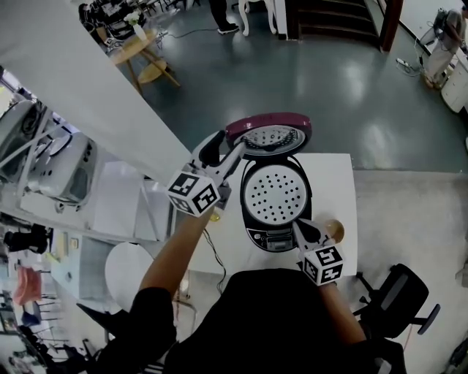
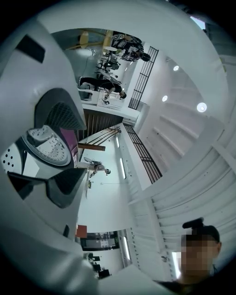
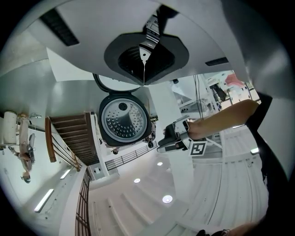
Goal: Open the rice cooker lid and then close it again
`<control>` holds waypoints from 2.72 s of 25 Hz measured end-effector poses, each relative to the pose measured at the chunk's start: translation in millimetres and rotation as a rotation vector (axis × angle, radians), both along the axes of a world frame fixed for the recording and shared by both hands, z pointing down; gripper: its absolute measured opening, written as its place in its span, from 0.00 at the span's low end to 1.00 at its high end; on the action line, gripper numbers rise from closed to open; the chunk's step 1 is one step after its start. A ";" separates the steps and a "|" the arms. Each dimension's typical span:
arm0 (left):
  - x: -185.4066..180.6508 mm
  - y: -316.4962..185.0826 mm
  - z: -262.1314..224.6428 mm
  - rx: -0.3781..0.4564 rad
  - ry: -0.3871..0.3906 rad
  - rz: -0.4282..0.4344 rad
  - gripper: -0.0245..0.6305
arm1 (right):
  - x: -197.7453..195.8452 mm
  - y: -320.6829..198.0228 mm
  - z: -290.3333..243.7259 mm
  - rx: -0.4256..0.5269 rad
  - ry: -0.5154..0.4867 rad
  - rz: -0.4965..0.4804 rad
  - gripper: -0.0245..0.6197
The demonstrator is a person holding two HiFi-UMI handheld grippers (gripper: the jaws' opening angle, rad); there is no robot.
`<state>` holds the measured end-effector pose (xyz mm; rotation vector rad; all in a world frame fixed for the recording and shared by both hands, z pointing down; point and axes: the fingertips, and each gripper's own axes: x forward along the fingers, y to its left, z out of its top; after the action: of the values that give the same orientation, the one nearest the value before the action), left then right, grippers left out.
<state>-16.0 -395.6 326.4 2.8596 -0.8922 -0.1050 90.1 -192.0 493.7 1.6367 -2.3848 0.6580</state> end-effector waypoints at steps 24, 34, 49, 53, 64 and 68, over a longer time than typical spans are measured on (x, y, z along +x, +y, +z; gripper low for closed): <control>28.8 -83.3 26.5 -0.019 -0.146 0.169 0.40 | -0.7 2.0 16.2 -0.078 0.010 0.057 0.04; 38.7 -83.8 36.6 0.009 -0.237 0.244 0.28 | 5.7 14.8 21.3 -0.095 0.008 0.096 0.04; 42.0 -61.1 40.5 0.050 -0.314 0.326 0.24 | -4.1 30.7 28.2 -0.104 0.004 0.055 0.04; 41.1 -49.1 40.9 0.072 -0.347 0.330 0.22 | -6.0 36.9 26.9 -0.107 0.000 0.045 0.04; 41.0 0.6 51.1 0.133 -0.486 0.384 0.18 | -9.3 61.8 26.7 -0.104 0.004 0.000 0.04; 39.8 15.9 55.7 0.144 -0.529 0.390 0.17 | -8.4 70.3 26.3 -0.104 -0.003 -0.011 0.04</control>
<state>23.8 -379.7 382.1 3.1872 -0.3762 0.6801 81.8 -121.7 520.0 1.5801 -2.3185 0.7685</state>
